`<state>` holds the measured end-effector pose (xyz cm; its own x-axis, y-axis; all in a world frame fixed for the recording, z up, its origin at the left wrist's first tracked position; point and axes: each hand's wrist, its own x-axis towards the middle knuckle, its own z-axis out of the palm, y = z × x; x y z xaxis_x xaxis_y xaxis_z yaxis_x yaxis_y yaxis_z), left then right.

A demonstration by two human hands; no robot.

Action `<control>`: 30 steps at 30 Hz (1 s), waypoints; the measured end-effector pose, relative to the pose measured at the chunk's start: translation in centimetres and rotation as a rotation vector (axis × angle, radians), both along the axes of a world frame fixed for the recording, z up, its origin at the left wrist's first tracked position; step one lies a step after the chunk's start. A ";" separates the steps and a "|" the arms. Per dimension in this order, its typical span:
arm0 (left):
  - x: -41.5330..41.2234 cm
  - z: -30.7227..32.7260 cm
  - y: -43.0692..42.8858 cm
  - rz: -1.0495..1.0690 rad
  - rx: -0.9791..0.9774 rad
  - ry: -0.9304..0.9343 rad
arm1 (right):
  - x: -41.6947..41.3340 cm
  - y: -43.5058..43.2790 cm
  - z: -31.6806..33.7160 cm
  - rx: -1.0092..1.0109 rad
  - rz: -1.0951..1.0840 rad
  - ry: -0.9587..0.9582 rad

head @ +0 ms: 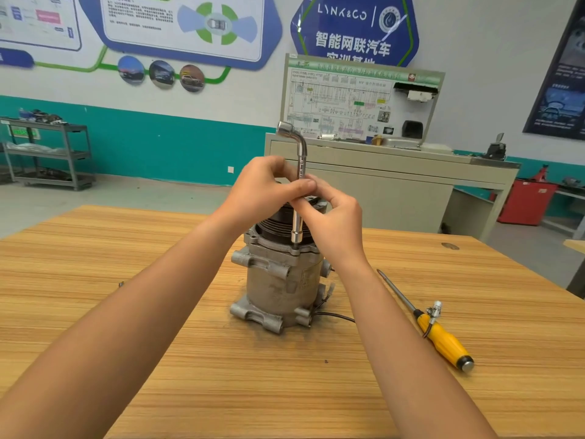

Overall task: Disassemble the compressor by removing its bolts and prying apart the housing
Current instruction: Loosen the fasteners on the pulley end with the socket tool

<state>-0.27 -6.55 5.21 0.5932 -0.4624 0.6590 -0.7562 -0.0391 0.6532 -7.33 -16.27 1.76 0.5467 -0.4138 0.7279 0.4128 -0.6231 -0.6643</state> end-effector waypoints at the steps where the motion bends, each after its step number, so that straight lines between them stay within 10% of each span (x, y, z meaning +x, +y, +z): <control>1: 0.0 0.0 0.1 -0.023 -0.001 0.017 | -0.1 0.1 0.2 -0.017 0.012 0.001; 6: -0.2 0.6 1.4 -0.281 0.103 0.092 | -0.3 0.0 0.7 -0.081 -0.003 0.084; 14: -0.8 1.0 0.2 0.009 0.019 0.072 | -0.5 0.5 0.4 -0.043 -0.211 -0.031; 30: -1.0 1.5 0.1 -0.108 0.057 0.077 | -0.7 0.3 0.2 -0.392 -0.373 0.029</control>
<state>-1.32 -6.50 6.68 0.5853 -0.5621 0.5843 -0.7060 0.0010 0.7082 -7.98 -15.99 2.00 0.4370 -0.2839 0.8535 0.1008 -0.9275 -0.3601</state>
